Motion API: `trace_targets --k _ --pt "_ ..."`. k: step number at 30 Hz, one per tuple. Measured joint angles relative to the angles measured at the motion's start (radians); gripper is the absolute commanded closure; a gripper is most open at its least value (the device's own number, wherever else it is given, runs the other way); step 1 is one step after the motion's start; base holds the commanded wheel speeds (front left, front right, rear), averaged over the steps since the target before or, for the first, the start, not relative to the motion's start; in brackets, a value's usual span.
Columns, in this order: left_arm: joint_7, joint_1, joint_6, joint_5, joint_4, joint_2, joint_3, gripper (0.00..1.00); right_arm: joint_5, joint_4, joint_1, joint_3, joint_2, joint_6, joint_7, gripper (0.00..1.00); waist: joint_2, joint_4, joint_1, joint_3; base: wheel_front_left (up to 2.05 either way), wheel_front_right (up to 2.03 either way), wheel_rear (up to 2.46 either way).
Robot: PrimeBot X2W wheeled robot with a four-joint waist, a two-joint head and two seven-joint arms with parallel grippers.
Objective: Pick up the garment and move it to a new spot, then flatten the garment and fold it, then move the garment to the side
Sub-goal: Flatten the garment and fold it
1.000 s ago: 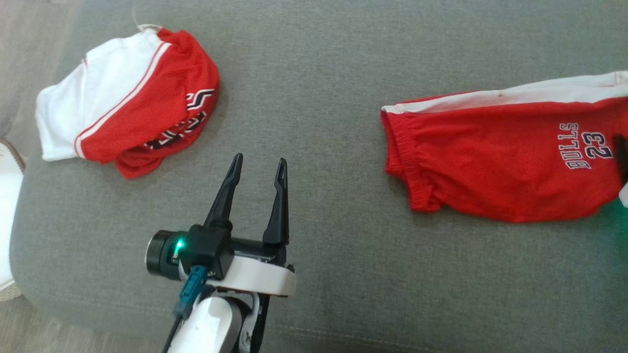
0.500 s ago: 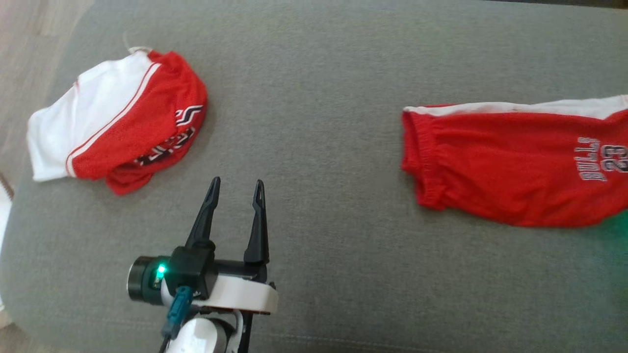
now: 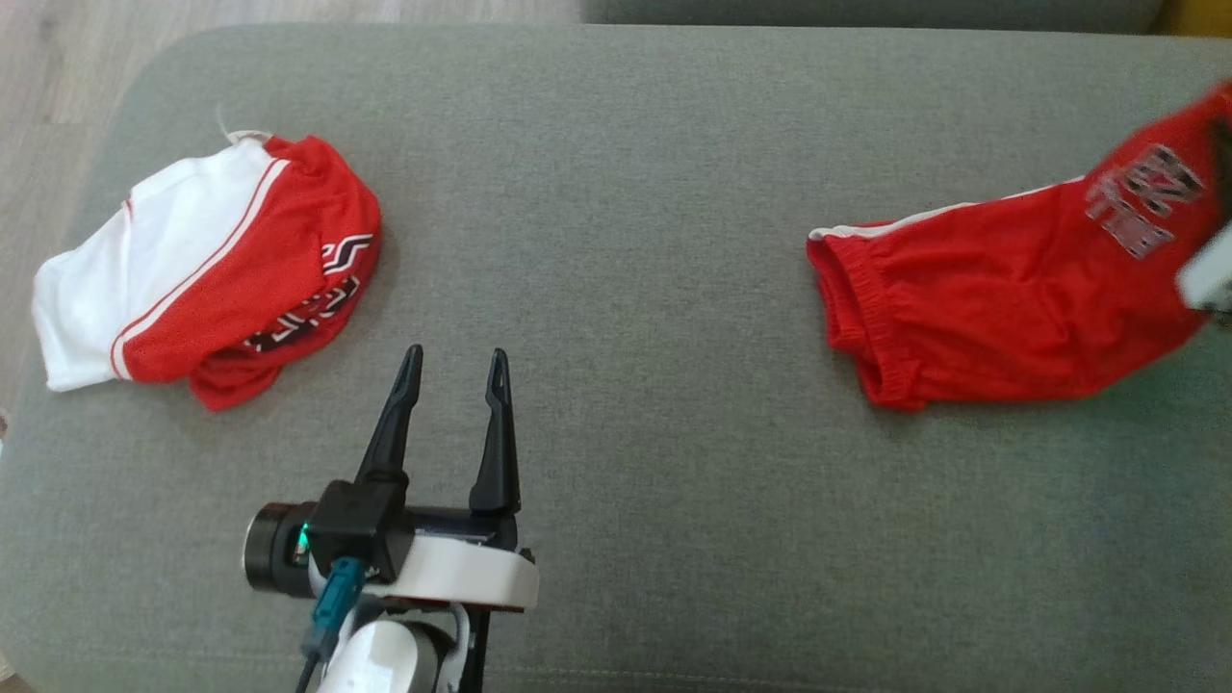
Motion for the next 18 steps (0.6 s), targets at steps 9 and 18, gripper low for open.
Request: trace_targets --k 9,18 --pt "0.0 0.0 -0.012 -0.008 0.008 0.0 0.001 0.0 -0.038 -0.333 0.193 0.086 0.107 0.0 0.129 1.0 0.0 0.047 0.0 -0.002 0.0 0.0 0.0" --pt "0.0 0.0 -0.01 -0.027 0.008 0.0 -0.007 0.0 -0.112 -0.534 0.354 0.085 0.196 0.0 0.201 0.0 0.0 0.089 0.0 0.004 0.0 0.0 0.0"
